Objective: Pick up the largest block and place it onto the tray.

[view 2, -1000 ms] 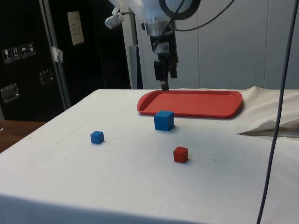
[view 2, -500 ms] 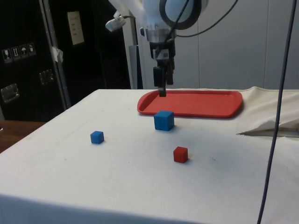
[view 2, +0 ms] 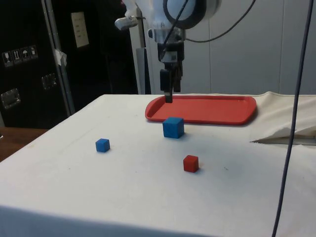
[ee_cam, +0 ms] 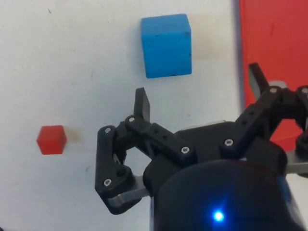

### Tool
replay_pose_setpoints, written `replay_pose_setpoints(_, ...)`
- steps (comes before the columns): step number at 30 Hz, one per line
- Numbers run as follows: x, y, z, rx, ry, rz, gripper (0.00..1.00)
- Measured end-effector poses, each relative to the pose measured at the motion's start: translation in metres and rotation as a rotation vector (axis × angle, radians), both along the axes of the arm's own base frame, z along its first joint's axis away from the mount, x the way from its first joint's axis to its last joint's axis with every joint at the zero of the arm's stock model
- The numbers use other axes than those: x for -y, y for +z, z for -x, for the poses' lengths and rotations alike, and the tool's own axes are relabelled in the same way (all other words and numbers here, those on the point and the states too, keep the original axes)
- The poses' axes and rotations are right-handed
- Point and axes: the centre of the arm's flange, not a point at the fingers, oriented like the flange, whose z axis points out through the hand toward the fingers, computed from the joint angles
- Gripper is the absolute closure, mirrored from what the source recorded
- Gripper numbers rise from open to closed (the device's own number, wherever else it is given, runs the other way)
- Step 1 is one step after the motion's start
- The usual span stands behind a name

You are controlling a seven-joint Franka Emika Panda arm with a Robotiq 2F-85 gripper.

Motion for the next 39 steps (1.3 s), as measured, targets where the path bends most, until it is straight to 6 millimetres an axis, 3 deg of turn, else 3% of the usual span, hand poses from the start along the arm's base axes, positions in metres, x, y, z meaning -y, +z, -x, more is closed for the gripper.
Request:
replay_pose_setpoints(15, 0.002, -0.023, -0.007, -0.037, -0.04, -0.034, 0.0)
replay_pose_setpoints(22, 0.0, -0.049, -0.018, -0.059, -0.075, -0.041, 0.0)
replay_pose_setpoints(39, 0.001, -0.068, -0.018, -0.107, -0.115, -0.094, 0.0)
